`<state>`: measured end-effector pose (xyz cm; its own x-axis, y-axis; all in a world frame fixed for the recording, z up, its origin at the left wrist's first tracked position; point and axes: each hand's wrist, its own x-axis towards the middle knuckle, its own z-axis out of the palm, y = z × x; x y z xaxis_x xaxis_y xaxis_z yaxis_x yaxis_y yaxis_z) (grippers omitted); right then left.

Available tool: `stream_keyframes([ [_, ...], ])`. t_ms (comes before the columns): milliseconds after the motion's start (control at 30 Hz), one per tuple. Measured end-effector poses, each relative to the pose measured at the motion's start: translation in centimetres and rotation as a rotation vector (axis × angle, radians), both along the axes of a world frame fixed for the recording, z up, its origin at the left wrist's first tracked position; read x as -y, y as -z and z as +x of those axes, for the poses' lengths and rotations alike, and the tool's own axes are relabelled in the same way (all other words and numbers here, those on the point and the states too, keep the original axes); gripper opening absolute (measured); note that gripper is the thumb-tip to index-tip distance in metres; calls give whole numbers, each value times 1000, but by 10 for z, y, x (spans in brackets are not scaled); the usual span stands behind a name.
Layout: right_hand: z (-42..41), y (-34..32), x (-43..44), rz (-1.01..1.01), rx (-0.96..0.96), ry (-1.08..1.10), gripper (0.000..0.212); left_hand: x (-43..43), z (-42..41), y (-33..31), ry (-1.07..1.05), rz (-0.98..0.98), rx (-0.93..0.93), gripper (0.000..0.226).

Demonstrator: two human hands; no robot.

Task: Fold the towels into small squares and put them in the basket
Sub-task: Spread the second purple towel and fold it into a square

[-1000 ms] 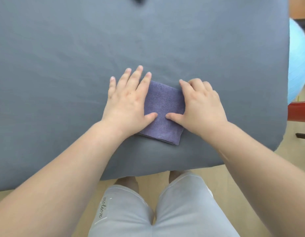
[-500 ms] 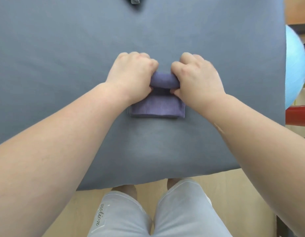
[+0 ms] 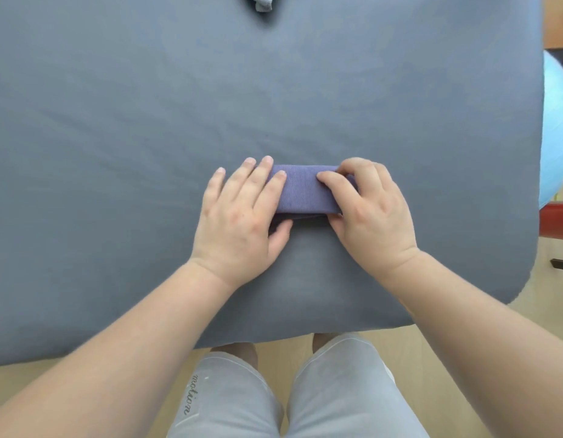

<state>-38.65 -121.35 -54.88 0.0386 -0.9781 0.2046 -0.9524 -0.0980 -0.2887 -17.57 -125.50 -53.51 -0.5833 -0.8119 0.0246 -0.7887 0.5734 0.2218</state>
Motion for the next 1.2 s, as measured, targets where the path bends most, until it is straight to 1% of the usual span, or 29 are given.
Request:
stream_keyframes([
  [67,3,4,-8,52,17,4,44,-13,1,1,-6,92,95,75],
  [100,4,5,-13,116,12,-1,48,-17,2,2,-9,129,146,82],
  [133,5,6,-19,214,-12,-5,56,-21,1,4,-11,154,190,86],
  [200,5,7,-30,439,-86,-25,82,-27,0,9,-12,180,238,90],
  [233,4,7,-33,512,-117,-35,91,-31,-2,13,-11,188,256,92],
  [300,4,6,-33,573,-149,-42,98,-38,-6,20,-20,197,289,93],
  [433,6,-3,-18,625,-155,-13,95,-45,-17,32,-92,267,272,91],
  [533,16,-16,-1,563,-244,28,90,-49,-23,38,-119,315,299,91],
  [633,29,-20,13,491,-277,-35,85,-47,-22,40,-125,336,290,86],
  [700,30,-8,17,515,-282,-80,79,-44,-18,36,-111,328,221,83],
  [800,24,14,18,563,-224,-70,71,-35,-5,24,-85,261,33,76],
  [867,23,21,17,556,-196,-65,69,-18,-3,14,-119,181,-65,68],
  [900,24,23,16,547,-189,-67,69,-8,-7,9,-151,168,-83,66],
  [967,24,25,16,540,-163,-67,69,14,-22,7,-196,208,-59,67],
  [1033,21,26,17,551,-130,-76,69,27,-36,17,-199,259,25,69],
  [1100,16,28,19,556,-113,-101,70,29,-40,32,-201,280,110,70],
  [1200,13,32,19,555,-100,-124,72,26,-38,48,-219,277,149,70],
])
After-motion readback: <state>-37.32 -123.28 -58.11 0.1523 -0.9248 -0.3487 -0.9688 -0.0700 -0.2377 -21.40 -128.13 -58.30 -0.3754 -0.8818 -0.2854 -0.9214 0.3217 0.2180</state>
